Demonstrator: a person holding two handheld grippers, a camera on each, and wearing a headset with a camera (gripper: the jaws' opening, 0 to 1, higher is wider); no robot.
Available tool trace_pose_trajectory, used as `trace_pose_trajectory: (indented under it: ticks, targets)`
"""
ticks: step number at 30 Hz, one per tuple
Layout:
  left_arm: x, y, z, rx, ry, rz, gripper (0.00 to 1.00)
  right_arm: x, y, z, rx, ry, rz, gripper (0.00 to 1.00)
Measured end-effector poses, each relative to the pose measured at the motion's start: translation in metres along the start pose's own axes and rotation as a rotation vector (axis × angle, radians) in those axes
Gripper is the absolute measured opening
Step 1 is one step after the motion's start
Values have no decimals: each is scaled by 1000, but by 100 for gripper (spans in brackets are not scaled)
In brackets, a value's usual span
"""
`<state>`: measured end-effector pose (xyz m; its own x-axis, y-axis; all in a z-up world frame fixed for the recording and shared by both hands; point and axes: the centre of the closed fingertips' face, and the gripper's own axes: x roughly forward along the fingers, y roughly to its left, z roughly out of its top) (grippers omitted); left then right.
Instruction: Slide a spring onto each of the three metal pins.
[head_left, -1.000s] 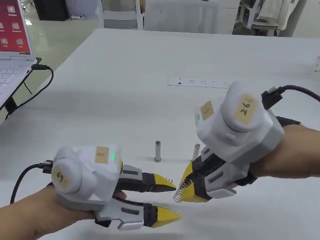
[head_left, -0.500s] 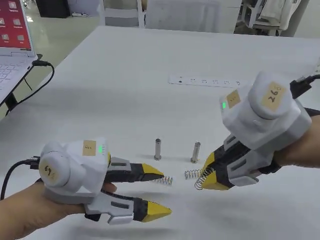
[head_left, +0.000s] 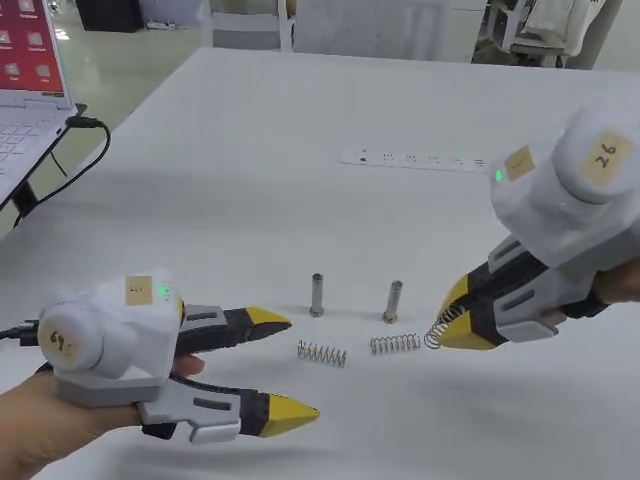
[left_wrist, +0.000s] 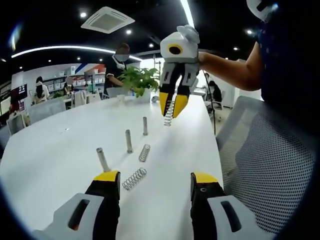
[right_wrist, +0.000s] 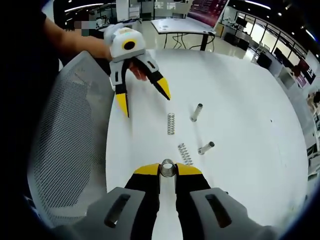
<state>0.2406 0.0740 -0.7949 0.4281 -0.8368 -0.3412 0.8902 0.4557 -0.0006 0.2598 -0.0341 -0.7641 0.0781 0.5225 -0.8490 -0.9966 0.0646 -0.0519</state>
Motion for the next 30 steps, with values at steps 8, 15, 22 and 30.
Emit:
trace_pose_trajectory:
  ticks: [8,15,22,30]
  targets:
    - [-11,9,0,-47,-32,72,57,-10,-11,-8,14,9,-25,8]
    - [-17,10,-1,-70,-42,111,60,-22,-21,-15,30,17,-50,8]
    - [-22,12,-2,-86,-50,136,61,-36,-38,-21,46,28,-85,8]
    - [-21,11,-1,-90,-60,141,62,-50,-60,-26,51,58,-116,8]
